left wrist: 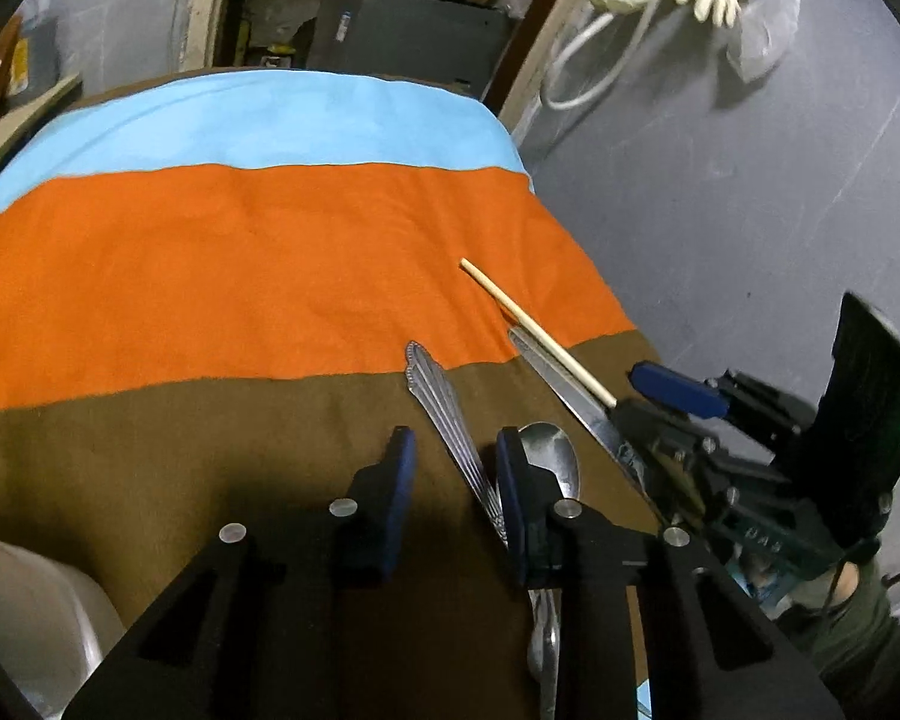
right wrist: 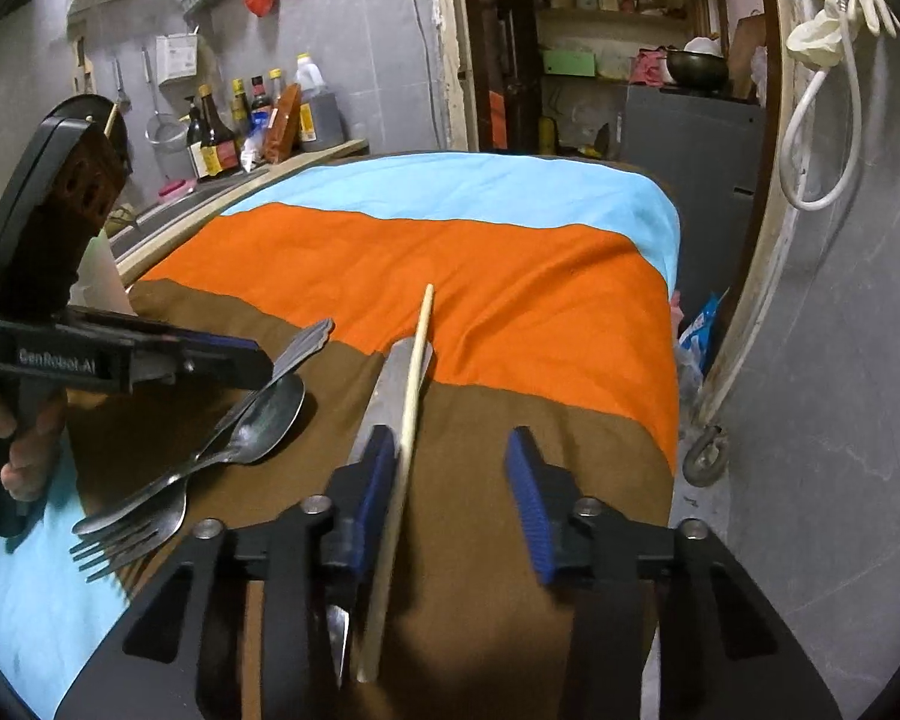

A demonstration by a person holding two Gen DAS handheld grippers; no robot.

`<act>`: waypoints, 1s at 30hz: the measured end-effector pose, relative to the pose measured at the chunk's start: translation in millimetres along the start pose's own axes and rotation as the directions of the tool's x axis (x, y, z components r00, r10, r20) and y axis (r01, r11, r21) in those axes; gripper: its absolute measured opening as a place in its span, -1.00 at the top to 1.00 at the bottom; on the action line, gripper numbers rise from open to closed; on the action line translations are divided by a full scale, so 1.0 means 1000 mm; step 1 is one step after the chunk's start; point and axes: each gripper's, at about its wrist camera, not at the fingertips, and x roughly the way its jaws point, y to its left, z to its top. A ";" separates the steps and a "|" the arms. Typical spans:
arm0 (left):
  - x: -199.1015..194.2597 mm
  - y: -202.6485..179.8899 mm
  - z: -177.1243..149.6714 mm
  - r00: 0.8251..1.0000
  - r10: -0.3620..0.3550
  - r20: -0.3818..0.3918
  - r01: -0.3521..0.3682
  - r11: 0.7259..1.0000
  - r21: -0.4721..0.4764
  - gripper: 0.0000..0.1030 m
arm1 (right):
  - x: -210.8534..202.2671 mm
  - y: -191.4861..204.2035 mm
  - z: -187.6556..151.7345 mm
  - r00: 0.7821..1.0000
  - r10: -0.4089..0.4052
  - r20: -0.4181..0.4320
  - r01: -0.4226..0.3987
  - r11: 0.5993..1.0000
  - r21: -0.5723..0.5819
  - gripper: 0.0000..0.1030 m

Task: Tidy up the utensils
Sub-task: 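Grasp a silver fork with the left tool while the right tool grasps a chopstick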

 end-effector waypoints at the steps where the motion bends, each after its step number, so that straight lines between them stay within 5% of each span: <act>1: 0.001 0.000 0.001 1.000 0.002 -0.008 -0.002 1.000 0.006 0.57 | 0.001 -0.001 0.001 1.000 -0.002 -0.003 0.002 1.000 0.003 0.51; 9: 0.017 -0.010 0.009 0.999 0.004 -0.041 -0.003 0.999 0.038 0.63 | 0.006 -0.004 0.003 0.999 -0.046 -0.005 0.046 0.999 0.005 0.84; 30: 0.006 -0.007 -0.004 0.999 0.035 -0.018 -0.034 0.998 0.054 0.83 | 0.000 -0.005 0.003 0.997 -0.052 -0.055 0.055 0.998 0.040 0.90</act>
